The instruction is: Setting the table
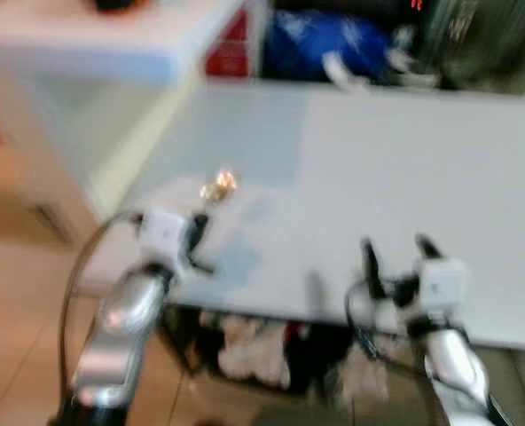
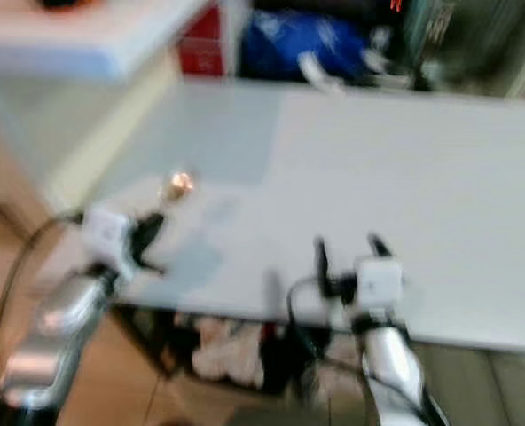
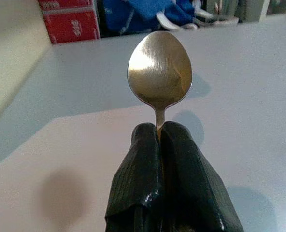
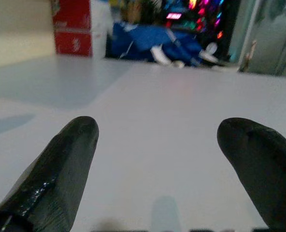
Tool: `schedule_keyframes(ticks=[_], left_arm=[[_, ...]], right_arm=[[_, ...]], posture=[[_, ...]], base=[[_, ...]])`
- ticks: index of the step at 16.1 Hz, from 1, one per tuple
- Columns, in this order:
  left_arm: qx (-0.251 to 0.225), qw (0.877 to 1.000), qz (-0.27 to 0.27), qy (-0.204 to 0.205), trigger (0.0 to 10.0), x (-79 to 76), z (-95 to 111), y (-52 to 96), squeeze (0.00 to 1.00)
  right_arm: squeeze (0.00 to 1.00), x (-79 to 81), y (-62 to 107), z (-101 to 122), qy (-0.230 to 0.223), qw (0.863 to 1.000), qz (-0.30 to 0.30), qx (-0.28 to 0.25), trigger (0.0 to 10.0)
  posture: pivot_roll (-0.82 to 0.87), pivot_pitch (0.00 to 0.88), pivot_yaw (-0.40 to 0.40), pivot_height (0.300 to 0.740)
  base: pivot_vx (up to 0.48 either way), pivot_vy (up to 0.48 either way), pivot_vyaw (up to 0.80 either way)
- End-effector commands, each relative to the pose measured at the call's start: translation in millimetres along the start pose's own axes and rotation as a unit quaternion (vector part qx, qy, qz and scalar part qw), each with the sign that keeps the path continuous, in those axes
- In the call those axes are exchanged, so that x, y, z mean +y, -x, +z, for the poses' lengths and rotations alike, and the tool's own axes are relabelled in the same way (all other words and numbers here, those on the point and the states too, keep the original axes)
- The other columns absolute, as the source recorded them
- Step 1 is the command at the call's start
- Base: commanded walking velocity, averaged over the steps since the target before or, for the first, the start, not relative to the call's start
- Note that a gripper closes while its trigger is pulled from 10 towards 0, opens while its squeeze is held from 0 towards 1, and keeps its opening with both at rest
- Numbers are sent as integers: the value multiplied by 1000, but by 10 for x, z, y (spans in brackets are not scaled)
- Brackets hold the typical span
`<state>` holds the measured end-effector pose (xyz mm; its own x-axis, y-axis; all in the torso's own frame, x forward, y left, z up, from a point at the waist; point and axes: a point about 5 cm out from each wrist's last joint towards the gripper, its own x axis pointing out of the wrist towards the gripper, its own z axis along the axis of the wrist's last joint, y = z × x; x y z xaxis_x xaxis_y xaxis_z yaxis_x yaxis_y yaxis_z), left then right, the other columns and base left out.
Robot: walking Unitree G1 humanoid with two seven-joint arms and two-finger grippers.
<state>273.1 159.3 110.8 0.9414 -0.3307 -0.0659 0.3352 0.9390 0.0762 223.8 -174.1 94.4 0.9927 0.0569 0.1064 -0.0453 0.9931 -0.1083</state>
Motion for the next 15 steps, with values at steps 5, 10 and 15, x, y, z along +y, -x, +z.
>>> schedule_keyframes(ticks=[5,10,15], left_arm=[[-25,999,-22,-5,0,-127,125,-83,0],[-29,999,-33,-11,0,-159,143,-87,0],[-24,999,-37,-14,0,-156,138,-90,0]], right_arm=[[0,-127,-9,78,17,999,-26,-15,10000],[0,-110,15,46,15,1000,-26,-8,10000],[0,-84,36,22,15,1000,-24,-4,10000]], posture=[[-123,0,27,740],[-125,0,37,740],[-123,0,43,740]], base=[[271,0,0],[0,-469,0],[0,-466,0]])
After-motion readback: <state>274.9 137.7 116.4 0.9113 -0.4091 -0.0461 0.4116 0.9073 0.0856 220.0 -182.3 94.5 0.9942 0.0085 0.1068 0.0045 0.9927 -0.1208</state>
